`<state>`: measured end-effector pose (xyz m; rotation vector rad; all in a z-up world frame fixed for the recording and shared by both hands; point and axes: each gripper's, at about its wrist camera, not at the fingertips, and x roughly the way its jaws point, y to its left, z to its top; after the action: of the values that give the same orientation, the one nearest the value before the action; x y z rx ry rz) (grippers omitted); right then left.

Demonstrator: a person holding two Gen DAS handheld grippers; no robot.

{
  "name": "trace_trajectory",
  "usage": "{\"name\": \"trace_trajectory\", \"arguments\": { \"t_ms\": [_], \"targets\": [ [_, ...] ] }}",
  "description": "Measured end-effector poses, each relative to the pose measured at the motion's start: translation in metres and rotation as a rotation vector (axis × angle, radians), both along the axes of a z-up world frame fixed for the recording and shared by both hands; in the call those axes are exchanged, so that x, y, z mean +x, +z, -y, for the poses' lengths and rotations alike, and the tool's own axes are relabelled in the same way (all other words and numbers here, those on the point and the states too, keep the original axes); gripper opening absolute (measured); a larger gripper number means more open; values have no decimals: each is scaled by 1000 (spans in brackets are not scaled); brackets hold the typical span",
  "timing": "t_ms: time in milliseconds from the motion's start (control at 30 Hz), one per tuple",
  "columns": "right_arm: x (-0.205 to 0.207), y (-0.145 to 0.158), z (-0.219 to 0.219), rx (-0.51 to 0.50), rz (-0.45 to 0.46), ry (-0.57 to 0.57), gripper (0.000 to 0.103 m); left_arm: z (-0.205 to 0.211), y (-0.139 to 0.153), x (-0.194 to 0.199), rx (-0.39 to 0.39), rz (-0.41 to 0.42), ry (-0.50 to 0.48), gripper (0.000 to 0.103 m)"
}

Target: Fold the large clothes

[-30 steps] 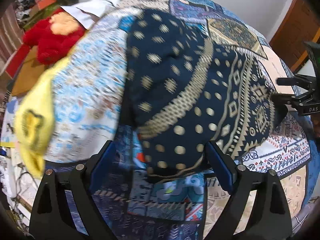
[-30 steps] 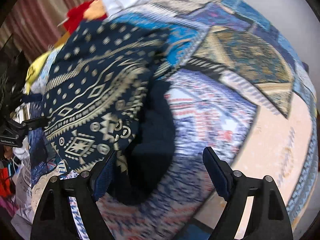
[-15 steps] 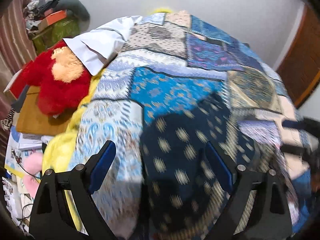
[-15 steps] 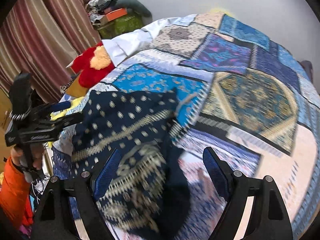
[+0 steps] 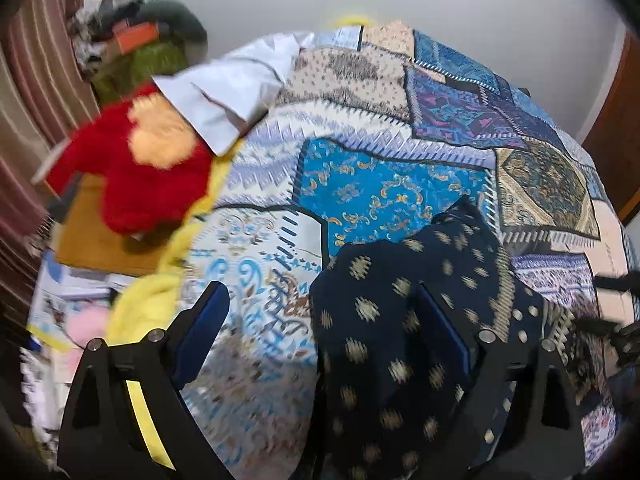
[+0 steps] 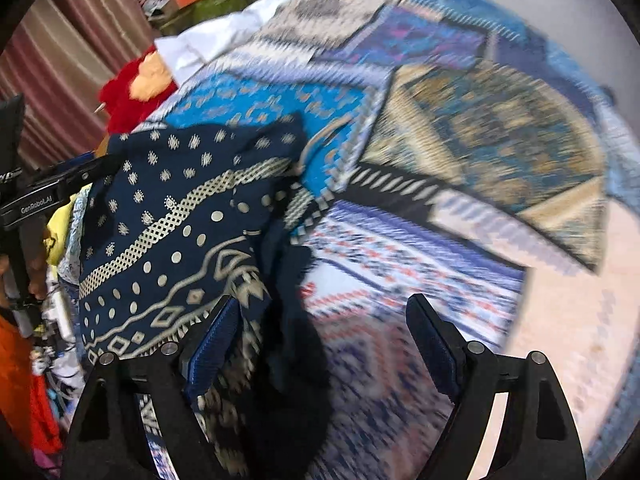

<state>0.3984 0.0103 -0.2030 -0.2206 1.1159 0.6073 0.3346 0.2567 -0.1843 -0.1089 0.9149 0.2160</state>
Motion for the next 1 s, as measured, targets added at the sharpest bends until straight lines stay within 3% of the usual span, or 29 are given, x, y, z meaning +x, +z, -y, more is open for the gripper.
{"name": "trace_trajectory", "arguments": {
  "t_ms": [200, 533, 733, 933, 1000],
  "targets": [
    [-48, 80, 30, 147, 140, -49, 84, 24, 70, -61, 4, 141, -41, 94],
    [-173, 222, 68, 432, 490, -61, 84, 84, 202, -196, 1, 526, -109, 94],
    [-256, 264, 82, 522, 676, -53, 84, 121, 223, -262, 34, 670, -114, 94],
    [-309, 262, 91, 529, 774, -77, 84, 153, 220, -307, 133, 731, -72, 94],
    [-322, 259, 91, 516, 791, -88, 84, 158, 218, -314, 130, 733, -72, 96]
  ]
}}
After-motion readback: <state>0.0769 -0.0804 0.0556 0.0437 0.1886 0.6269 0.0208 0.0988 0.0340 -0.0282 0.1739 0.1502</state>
